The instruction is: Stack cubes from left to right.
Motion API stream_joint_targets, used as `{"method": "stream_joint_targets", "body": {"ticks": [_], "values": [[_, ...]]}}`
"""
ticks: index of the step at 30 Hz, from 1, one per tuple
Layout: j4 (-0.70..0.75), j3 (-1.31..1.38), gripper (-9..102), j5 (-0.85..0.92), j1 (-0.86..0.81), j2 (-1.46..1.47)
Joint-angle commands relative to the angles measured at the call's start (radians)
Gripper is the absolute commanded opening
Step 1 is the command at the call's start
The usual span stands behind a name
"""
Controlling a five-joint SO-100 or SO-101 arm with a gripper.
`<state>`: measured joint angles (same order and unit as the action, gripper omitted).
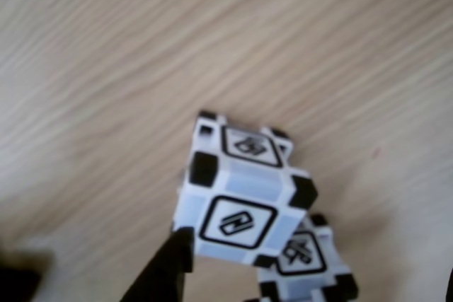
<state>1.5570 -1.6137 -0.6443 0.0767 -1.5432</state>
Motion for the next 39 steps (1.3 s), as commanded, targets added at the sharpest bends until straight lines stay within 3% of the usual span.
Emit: {"method": "stream_joint_targets", "body": {"ticks": [1, 33, 39], "values": [[0.0, 0.005, 39, -0.008, 0.031, -0.041], [0.002, -0.014, 36, -0.006, 0.034, 0.104], [0.002, -0.074, 37, 0.017, -0.034, 0.104]]}}
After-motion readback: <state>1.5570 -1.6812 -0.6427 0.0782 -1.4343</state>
